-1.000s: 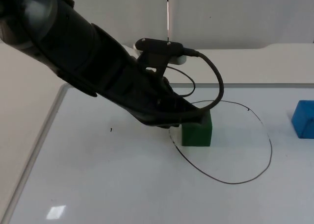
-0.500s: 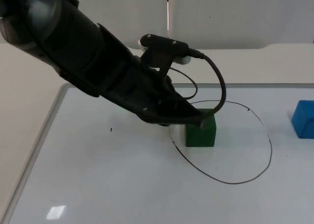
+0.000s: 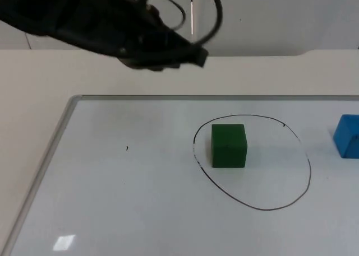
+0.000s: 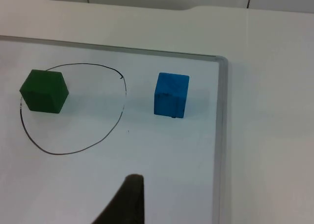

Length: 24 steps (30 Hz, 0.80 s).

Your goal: Push the two cubes into the marked area.

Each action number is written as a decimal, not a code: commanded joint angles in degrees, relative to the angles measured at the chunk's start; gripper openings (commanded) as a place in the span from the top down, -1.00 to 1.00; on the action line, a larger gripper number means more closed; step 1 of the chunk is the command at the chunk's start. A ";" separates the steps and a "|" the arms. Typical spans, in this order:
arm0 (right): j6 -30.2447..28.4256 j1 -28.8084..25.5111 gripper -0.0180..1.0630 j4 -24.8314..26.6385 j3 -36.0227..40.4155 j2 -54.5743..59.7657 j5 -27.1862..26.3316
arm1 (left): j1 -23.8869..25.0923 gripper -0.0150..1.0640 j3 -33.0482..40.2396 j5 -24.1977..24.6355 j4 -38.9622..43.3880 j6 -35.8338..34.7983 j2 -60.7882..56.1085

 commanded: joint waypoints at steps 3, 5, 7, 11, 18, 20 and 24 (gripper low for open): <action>-0.14 -0.45 -0.98 0.16 0.55 -0.18 -0.59 | 2.75 0.98 1.72 4.16 0.70 -0.69 -8.66; -0.14 -0.45 -0.98 0.16 0.55 -0.18 -0.59 | 3.26 0.98 2.30 4.46 3.04 -3.26 -13.77; -0.14 -0.45 -0.98 0.02 0.55 -0.18 -0.59 | 3.26 0.98 2.93 4.84 4.60 -4.63 -17.88; -0.14 -0.45 -0.98 0.02 0.55 -0.18 -0.59 | 3.26 0.98 3.98 6.73 6.05 -6.75 -23.13; -0.14 -0.45 -0.98 0.02 0.55 -0.18 -0.59 | 3.26 0.98 5.90 9.94 17.54 -18.30 -30.51; -0.14 -0.45 -0.98 0.02 0.55 -0.18 -0.59 | 3.26 0.98 5.90 12.18 25.61 -26.78 -33.05; -0.14 -0.45 -0.98 0.02 0.55 -0.18 -0.59 | 3.26 0.98 5.90 15.97 36.07 -36.85 -36.72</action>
